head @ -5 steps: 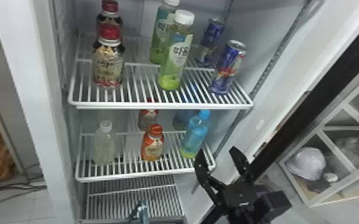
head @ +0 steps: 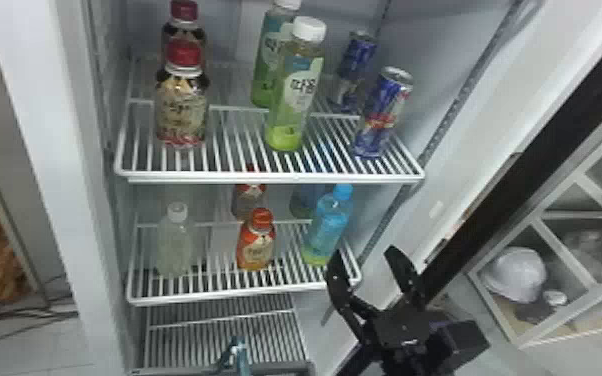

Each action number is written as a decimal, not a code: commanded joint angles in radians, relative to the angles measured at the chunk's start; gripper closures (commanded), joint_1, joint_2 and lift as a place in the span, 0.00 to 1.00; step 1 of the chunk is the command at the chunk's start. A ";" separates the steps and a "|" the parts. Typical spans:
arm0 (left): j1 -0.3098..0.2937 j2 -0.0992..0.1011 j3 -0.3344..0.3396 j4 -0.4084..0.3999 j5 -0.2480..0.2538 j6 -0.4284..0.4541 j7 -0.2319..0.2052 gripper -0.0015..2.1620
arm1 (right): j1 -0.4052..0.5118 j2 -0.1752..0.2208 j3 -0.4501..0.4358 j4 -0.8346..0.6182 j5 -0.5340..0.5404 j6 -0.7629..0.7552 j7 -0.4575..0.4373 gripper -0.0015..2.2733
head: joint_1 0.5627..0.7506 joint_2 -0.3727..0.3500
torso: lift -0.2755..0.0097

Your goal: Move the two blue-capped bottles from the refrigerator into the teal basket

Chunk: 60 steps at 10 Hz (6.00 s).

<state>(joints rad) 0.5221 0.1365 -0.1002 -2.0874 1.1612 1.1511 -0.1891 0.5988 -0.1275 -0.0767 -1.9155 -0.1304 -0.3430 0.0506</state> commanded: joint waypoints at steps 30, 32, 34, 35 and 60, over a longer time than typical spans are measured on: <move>0.003 0.000 -0.003 0.000 0.017 -0.025 0.000 0.51 | -0.425 -0.052 0.091 0.429 -0.018 -0.018 -0.046 0.36 | 0.70 0.03 | 0.49; 0.006 0.002 -0.003 0.000 0.017 -0.027 0.000 0.51 | -0.376 -0.047 0.078 0.363 -0.034 -0.038 -0.046 0.35 | 0.70 0.03 | 0.49; 0.006 0.002 -0.001 0.000 0.018 -0.030 0.000 0.51 | -0.297 -0.047 0.069 0.263 -0.049 -0.038 -0.046 0.35 | 0.70 0.03 | 0.49; 0.006 0.003 -0.001 0.000 0.018 -0.030 0.000 0.51 | -0.250 -0.047 0.069 0.223 -0.057 -0.038 -0.044 0.35 | 0.70 0.03 | 0.49; 0.013 0.006 -0.001 0.000 0.020 -0.030 0.000 0.51 | 0.160 -0.127 -0.015 -0.300 -0.169 0.662 0.302 0.34 | 0.70 0.03 | 0.49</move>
<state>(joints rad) 0.5350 0.1429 -0.1010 -2.0874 1.1811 1.1216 -0.1887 0.7696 -0.2552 -0.0981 -2.2349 -0.2958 0.3204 0.3531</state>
